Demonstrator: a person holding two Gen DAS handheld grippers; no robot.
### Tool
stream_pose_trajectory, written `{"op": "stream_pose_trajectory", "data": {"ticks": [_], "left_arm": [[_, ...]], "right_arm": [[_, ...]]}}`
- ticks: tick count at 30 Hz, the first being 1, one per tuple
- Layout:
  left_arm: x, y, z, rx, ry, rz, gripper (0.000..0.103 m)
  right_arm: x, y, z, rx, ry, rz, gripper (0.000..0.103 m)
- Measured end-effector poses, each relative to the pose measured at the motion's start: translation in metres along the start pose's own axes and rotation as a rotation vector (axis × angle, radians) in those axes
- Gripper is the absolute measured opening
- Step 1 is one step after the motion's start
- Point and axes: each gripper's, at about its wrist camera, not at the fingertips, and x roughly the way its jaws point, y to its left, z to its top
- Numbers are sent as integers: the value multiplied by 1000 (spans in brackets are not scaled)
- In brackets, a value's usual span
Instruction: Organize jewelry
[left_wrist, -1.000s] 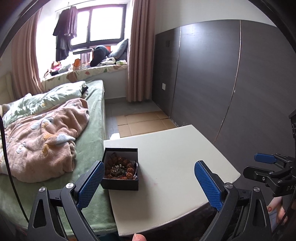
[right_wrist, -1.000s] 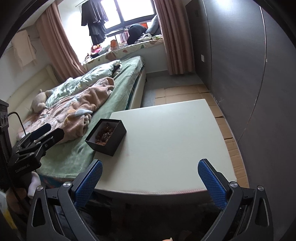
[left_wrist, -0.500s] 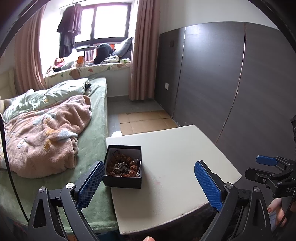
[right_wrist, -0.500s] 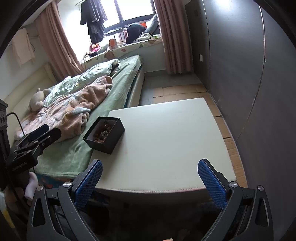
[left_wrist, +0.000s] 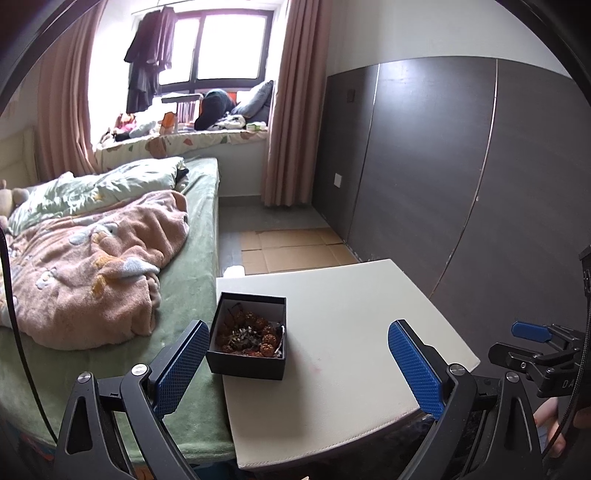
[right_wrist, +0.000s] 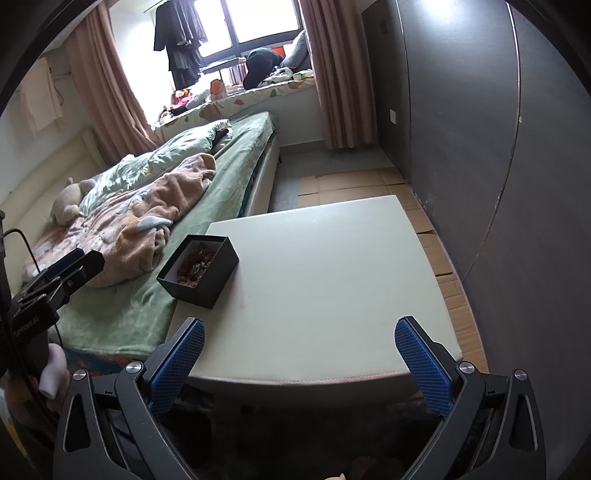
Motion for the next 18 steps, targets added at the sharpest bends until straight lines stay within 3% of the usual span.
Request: {"op": "stream_pose_trajectory", "data": {"ticks": [18], "left_arm": [[-1, -4, -2, 26, 4, 14, 98]], "right_arm": [[4, -8, 1, 20, 18, -11, 103]]}}
